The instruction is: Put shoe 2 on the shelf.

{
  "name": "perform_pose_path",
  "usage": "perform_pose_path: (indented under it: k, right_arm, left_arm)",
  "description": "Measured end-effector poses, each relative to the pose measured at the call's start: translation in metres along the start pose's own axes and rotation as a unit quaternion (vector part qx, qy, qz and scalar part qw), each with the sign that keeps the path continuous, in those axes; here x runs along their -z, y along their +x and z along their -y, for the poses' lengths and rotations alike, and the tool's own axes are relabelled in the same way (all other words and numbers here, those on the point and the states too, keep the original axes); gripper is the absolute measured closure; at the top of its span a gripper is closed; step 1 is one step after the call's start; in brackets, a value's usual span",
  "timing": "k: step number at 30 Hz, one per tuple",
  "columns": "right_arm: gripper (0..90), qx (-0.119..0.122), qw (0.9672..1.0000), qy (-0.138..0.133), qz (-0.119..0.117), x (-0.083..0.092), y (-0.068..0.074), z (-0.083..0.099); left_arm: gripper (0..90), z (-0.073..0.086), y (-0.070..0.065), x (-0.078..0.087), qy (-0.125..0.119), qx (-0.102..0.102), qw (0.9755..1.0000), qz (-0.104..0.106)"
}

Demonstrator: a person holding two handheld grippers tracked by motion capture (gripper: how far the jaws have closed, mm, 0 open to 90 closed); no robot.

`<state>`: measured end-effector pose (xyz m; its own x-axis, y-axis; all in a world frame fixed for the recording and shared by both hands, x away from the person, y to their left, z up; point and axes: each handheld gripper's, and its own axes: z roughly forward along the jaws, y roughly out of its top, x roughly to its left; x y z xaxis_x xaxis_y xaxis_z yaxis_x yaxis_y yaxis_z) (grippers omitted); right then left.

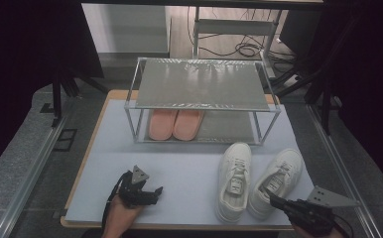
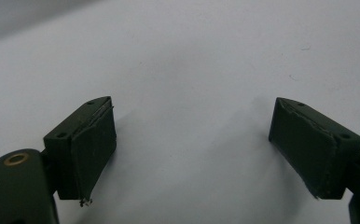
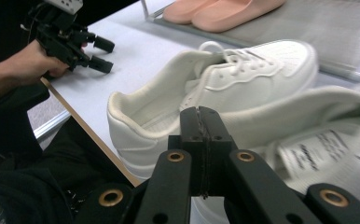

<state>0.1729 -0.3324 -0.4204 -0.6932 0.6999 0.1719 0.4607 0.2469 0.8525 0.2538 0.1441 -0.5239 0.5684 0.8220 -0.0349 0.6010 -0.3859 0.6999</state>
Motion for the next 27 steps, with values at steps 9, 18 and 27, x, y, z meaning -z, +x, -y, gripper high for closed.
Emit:
perform_pose_path:
  k: [9,18,27]
  right_arm:
    - [89.8,0.012,0.9996,0.027,-0.003,-0.034,0.01,-0.005]
    - [90.0,0.021,0.9983,0.048,0.026,-0.052,0.014,-0.001]
    - [90.0,0.02,0.9979,0.053,0.031,-0.044,0.014,0.002]
  left_arm:
    - [14.7,0.0,0.0,0.0,0.0,0.0,1.0,0.0]
    - [14.8,0.0,0.0,0.0,0.0,0.0,1.0,0.0]
    - [14.9,0.0,0.0,0.0,0.0,-0.001,1.0,0.0]
